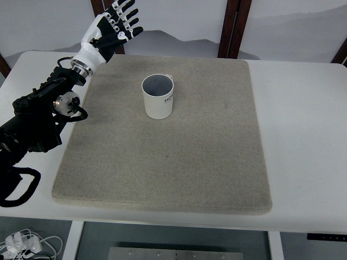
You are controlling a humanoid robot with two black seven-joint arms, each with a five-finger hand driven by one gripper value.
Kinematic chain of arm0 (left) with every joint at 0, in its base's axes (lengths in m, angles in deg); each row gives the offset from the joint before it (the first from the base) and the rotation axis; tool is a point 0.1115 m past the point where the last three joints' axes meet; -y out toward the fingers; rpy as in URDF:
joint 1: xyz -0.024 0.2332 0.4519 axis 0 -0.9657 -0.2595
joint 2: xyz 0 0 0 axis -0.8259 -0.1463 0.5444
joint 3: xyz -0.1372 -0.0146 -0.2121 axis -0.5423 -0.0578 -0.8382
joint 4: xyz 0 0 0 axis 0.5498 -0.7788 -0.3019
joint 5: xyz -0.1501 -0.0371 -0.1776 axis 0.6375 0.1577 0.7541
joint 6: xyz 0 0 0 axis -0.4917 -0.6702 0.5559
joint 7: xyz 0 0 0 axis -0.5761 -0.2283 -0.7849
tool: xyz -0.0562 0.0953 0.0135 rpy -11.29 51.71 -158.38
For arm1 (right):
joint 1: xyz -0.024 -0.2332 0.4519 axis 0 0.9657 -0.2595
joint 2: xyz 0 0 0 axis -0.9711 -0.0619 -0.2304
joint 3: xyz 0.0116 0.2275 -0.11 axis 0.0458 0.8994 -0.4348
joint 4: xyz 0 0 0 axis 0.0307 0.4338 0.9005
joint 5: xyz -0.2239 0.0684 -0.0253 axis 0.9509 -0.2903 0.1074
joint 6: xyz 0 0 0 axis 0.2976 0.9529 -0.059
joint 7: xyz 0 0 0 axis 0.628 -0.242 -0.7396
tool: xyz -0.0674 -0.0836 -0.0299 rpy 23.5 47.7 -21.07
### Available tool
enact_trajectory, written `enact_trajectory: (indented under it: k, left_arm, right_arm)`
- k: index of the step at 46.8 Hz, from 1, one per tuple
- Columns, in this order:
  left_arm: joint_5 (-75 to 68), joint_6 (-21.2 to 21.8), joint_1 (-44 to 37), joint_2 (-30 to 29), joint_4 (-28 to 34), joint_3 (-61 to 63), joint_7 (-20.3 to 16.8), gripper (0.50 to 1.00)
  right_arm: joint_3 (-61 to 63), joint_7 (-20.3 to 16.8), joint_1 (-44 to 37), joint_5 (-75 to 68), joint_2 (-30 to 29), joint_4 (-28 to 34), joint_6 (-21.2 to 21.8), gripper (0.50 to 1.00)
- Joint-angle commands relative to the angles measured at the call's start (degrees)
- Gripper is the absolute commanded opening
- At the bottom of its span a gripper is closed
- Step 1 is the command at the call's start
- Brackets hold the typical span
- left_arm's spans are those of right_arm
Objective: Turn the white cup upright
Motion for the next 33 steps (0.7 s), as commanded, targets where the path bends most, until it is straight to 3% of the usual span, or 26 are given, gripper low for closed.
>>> enact_trajectory:
  k: [1,5,16,25,33]
  left_arm:
    - [4.61,2.43,0.81,0.03,1.57,0.26,0.0,0.994]
    - [8.04,3.4,0.82,-0.06,1.74,-0.09,0.02,0.994]
    - [20.52,4.45,0.11,-0.14,1.74,-0.09,11.09,0.994]
    - [23.42,4.01,-0.15,-0.06,1.57,-0.18,13.29,0.994]
    - [28.08,4.01,-1.21,0.03,1.57,-1.76,18.64,0.994]
  right_arm:
    - [0.0,0.0,0.0,0.07,0.0,0.0,0.0,0.952]
    - [0.0,0.0,0.0,-0.02,0.0,0.0,0.0,0.952]
    - [0.0,0.0,0.0,-0.02,0.0,0.0,0.0,0.952]
    - [0.09,0.0,0.0,-0.02,0.0,0.0,0.0,0.952]
    - [0.53,0.0,0.0,-0.02,0.0,0.0,0.0,0.952]
